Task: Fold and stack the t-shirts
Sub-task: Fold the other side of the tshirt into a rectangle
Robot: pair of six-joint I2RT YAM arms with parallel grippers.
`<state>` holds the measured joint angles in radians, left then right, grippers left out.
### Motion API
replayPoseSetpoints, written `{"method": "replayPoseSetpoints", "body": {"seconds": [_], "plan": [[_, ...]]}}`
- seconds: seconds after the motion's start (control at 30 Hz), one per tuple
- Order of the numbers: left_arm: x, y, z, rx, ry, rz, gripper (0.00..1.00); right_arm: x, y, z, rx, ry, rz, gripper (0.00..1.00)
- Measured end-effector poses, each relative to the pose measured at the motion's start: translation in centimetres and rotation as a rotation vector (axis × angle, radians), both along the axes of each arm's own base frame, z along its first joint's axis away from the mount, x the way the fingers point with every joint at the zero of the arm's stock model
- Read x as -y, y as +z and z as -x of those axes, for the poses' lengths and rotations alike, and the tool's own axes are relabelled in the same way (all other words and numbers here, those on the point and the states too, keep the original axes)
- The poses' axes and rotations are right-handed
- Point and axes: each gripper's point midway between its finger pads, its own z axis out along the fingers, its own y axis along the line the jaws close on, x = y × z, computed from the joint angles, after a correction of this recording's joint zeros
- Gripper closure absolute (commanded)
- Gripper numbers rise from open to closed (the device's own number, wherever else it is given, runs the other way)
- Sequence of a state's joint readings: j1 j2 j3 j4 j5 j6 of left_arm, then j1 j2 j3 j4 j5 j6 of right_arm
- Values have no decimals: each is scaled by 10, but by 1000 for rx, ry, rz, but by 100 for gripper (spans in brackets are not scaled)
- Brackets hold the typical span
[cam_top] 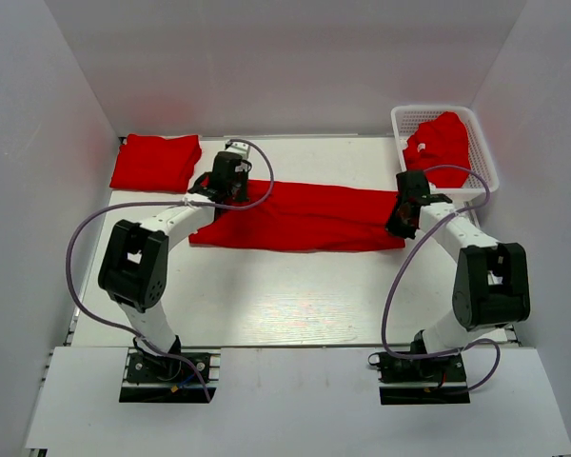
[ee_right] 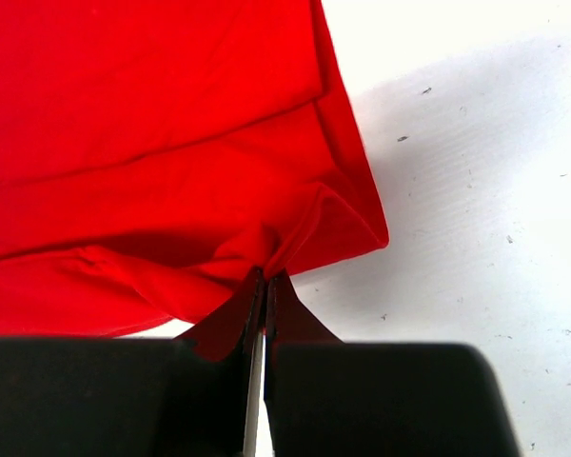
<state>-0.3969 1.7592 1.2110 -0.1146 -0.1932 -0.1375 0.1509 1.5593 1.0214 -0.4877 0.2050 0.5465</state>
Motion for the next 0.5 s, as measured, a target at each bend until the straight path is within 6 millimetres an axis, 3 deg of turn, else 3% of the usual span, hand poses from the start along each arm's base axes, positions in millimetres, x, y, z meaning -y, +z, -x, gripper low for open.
{"method": "replayPoseSetpoints", "body": {"seconds": [0.33, 0.47, 0.5], "plan": [[-4, -18, -10, -14, -12, 6, 100, 4, -10, -5, -30, -33, 20, 99], [0, -17, -15, 3, -31, 21, 100, 5, -14, -10, -41, -46, 31, 84], [1, -17, -16, 7, -34, 24, 100, 6, -15, -12, -42, -49, 35, 73]]}}
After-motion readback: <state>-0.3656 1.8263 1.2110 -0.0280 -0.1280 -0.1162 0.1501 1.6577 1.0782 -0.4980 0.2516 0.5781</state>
